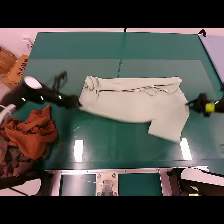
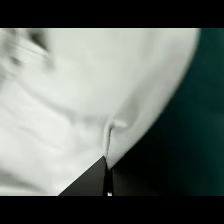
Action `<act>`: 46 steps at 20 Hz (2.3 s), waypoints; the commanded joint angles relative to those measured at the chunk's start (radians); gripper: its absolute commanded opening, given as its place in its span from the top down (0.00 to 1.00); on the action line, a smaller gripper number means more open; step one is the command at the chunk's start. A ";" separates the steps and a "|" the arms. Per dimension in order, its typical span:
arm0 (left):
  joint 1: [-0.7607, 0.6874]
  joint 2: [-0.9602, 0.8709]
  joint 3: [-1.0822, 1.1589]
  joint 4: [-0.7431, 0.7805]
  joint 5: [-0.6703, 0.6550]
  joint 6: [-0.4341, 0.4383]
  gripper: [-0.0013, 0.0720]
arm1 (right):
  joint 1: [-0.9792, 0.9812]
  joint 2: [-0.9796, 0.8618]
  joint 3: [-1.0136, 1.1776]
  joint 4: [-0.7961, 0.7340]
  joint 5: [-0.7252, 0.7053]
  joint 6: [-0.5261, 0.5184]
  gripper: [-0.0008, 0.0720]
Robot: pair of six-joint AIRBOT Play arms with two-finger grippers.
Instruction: Fold the shirts.
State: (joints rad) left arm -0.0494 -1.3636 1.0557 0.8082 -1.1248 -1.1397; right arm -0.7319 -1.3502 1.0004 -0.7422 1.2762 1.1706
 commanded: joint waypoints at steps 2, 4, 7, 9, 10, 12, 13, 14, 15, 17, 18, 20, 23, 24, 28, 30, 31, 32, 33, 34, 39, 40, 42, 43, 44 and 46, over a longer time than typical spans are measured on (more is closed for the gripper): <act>0.000 0.166 0.387 0.097 -0.073 -0.075 0.95 | 0.000 0.134 0.294 0.163 0.078 0.074 0.96; 0.000 0.238 0.607 0.116 -0.068 -0.087 0.95 | -0.001 0.215 0.455 0.163 0.071 0.112 0.96; 0.000 0.315 0.911 0.139 -0.056 -0.090 0.95 | -0.001 0.350 0.642 0.163 -0.010 0.158 0.96; 0.000 0.354 1.053 0.157 -0.061 -0.105 0.95 | -0.001 0.445 0.724 0.161 -0.098 0.162 0.96; 0.000 0.381 1.076 0.161 -0.050 -0.112 0.95 | -0.001 0.490 0.754 0.146 -0.143 0.162 0.96; 0.000 0.430 1.072 0.187 -0.045 -0.126 0.95 | -0.001 0.574 0.803 0.075 -0.224 0.162 0.96; 0.000 0.450 1.070 0.212 -0.062 -0.147 0.95 | -0.001 0.605 0.816 0.040 -0.249 0.162 0.96; 0.000 0.456 1.070 0.243 -0.082 -0.160 0.95 | -0.001 0.634 0.819 0.003 -0.272 0.162 0.96; 0.000 0.456 1.070 0.271 -0.098 -0.173 0.95 | -0.001 0.652 0.819 -0.027 -0.278 0.162 0.96; 0.000 0.454 1.046 0.335 -0.105 -0.173 0.95 | 0.000 0.655 0.812 -0.034 -0.270 0.162 0.96; 0.000 0.453 1.014 0.368 -0.092 -0.174 0.95 | 0.000 0.655 0.797 -0.033 -0.269 0.161 0.96; 0.000 0.444 0.912 0.403 -0.055 -0.188 0.95 | 0.001 0.640 0.733 -0.008 -0.261 0.161 0.96; 0.000 0.357 0.774 0.381 -0.017 -0.187 0.95 | 0.002 0.586 0.544 0.088 -0.262 0.109 0.96; 0.000 0.310 0.740 0.369 -0.008 -0.182 0.95 | 0.015 0.555 0.479 0.113 -0.266 0.076 0.96; 0.000 0.024 0.684 0.263 0.042 -0.099 0.95 | 0.172 0.324 0.299 0.110 -0.373 -0.035 0.96; 0.000 -0.121 0.684 0.253 0.068 -0.093 0.95 | 0.244 0.158 0.296 0.111 -0.439 -0.070 0.96; 0.000 -0.182 0.685 0.253 0.087 -0.093 0.95 | 0.270 0.074 0.305 0.111 -0.487 -0.072 0.96; 0.000 -0.238 0.685 0.253 0.107 -0.093 0.95 | 0.289 -0.003 0.325 0.112 -0.524 -0.072 0.96; 0.000 -0.282 0.685 0.253 0.129 -0.095 0.95 | 0.302 -0.084 0.359 0.114 -0.544 -0.072 0.96; 0.000 -0.322 0.686 0.252 0.153 -0.101 0.95 | 0.310 -0.154 0.399 0.114 -0.544 -0.072 0.96; 0.000 -0.422 0.687 0.224 0.237 -0.101 0.95 | 0.326 -0.374 0.547 0.113 -0.544 -0.072 0.96; 0.000 -0.435 0.687 0.224 0.235 -0.101 0.95 | 0.323 -0.389 0.547 0.107 -0.543 -0.072 0.96; 0.000 -0.467 0.687 0.232 0.225 -0.113 0.95 | 0.323 -0.408 0.547 0.021 -0.530 -0.071 0.96; 0.000 -0.486 0.687 0.232 0.218 -0.113 0.95 | 0.322 -0.412 0.547 -0.046 -0.508 -0.055 0.96; 0.000 -0.503 0.687 0.232 0.213 -0.114 0.95 | 0.320 -0.414 0.544 -0.108 -0.488 -0.039 0.96; -0.002 -0.539 0.687 0.229 0.211 -0.117 0.95 | 0.320 -0.414 0.516 -0.188 -0.471 -0.037 0.96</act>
State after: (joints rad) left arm -0.0502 -1.8526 1.7428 1.0374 -0.9104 -1.2484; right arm -0.4122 -1.7451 1.5299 -0.7940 0.7742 1.1160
